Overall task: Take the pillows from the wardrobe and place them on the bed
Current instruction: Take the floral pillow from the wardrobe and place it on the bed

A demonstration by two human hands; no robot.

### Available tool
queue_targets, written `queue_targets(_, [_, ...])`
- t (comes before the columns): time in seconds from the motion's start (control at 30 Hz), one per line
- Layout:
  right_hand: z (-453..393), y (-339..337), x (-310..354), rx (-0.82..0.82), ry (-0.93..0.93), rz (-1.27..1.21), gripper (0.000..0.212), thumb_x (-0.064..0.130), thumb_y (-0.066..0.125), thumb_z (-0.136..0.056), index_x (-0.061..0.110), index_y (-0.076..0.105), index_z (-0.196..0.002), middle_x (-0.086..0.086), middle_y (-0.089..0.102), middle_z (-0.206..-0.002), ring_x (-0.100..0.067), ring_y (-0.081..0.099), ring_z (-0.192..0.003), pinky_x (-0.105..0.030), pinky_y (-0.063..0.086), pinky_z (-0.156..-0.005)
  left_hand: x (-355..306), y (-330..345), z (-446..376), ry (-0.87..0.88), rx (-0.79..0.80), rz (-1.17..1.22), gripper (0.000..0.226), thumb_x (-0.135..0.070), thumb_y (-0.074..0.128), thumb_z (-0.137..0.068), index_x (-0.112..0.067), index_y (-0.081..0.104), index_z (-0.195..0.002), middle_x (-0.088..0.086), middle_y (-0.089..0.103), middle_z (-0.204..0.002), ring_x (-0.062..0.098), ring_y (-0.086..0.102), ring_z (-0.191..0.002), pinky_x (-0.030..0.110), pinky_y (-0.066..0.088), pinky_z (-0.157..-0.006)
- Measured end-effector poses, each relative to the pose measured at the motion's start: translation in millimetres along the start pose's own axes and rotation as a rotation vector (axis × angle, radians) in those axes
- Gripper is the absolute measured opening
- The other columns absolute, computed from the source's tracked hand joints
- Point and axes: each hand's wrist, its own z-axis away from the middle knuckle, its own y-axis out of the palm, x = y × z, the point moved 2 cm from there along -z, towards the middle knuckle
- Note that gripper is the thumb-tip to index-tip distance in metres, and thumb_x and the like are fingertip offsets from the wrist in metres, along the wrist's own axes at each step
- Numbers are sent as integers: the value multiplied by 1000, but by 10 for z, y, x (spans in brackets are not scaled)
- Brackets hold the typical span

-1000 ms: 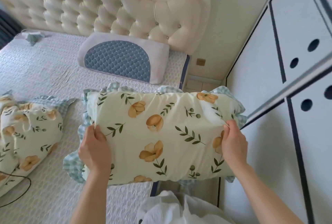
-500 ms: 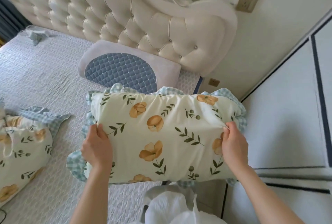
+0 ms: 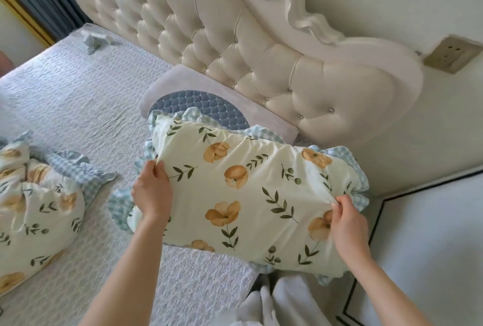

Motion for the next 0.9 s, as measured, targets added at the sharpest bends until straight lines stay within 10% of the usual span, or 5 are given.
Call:
queue_targets(0.5, [-1766, 678, 906, 188, -58, -222, 13, 15, 44, -101, 15, 52, -90, 8, 56, -78, -6, 54, -71, -26, 39, -56, -1374, 602, -2230, -5, -12, 21, 33, -21, 41, -101, -9, 68, -116, 16, 64, -120, 30, 60, -98, 33, 42, -78])
queue_targets(0.67, [-2287, 1289, 1019, 352, 88, -213, 11, 23, 45, -101, 17, 52, -97, 3, 58, -90, -4, 51, -72, -21, 36, -55, -1163, 1568, -2144, 39, 475, -160, 59, -36, 44, -103, -30, 21, -157, 16, 36, -155, 16, 61, -92, 28, 58, -69])
queue_targets(0.77, [-2446, 1590, 817, 501, 238, -122, 27, 35, 52, -97, 13, 50, -112, -2, 57, -103, -20, 57, -90, -31, 45, -71, -762, 2284, -1548, 44, 811, -255, 71, -43, 48, -99, -31, 10, -158, 3, -3, -167, 39, 4, -151, 63, 19, -117])
queue_targets(0.9, [-2569, 1748, 469, 543, 487, -247, 50, 44, 61, -90, 11, 46, -125, -8, 56, -121, -26, 56, -101, -45, 55, -81, -373, 2612, -1207, -21, 700, -178, 75, -51, 54, -92, -43, 13, -154, -11, -16, -165, 28, -25, -148, 64, 4, -116])
